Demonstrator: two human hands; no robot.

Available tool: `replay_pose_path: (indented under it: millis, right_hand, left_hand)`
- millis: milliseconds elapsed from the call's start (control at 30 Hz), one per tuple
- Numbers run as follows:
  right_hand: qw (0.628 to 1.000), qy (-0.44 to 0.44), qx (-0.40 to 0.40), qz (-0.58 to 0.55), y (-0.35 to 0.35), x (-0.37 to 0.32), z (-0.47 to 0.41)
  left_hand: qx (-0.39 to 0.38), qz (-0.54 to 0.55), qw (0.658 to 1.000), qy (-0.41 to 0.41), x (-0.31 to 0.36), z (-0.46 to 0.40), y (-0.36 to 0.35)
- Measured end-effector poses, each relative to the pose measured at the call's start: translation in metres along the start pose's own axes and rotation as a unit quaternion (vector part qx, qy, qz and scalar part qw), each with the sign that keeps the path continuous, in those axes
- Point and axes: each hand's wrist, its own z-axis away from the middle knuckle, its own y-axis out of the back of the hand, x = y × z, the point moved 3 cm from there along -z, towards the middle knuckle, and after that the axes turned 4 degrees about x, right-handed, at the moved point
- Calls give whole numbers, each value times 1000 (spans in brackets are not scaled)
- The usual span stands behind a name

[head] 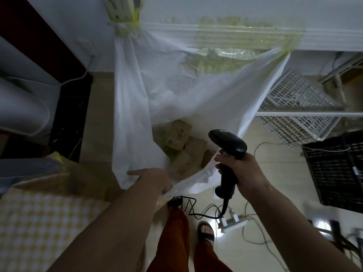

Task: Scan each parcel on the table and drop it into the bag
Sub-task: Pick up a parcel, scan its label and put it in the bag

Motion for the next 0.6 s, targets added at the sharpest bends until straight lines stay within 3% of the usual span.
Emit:
replay_pose_path:
  millis: [67, 167, 367, 600]
  right_hand:
    - [1000, 1, -7, 7, 0, -1, 1]
    - [1000, 2, -21, 7, -3, -3, 5]
    - [998, 12, -51, 39, -12, -4, 16]
    - [988, 42, -125, 80, -29, -1, 49]
  left_hand:
    - [-29, -48, 997, -59, 2, 10, 2]
    - [-59, 16, 995, -82, 0, 7, 2]
    - [69, -31, 989, -125, 0, 34, 6]
    - [253, 74, 955, -137, -26, 80, 1]
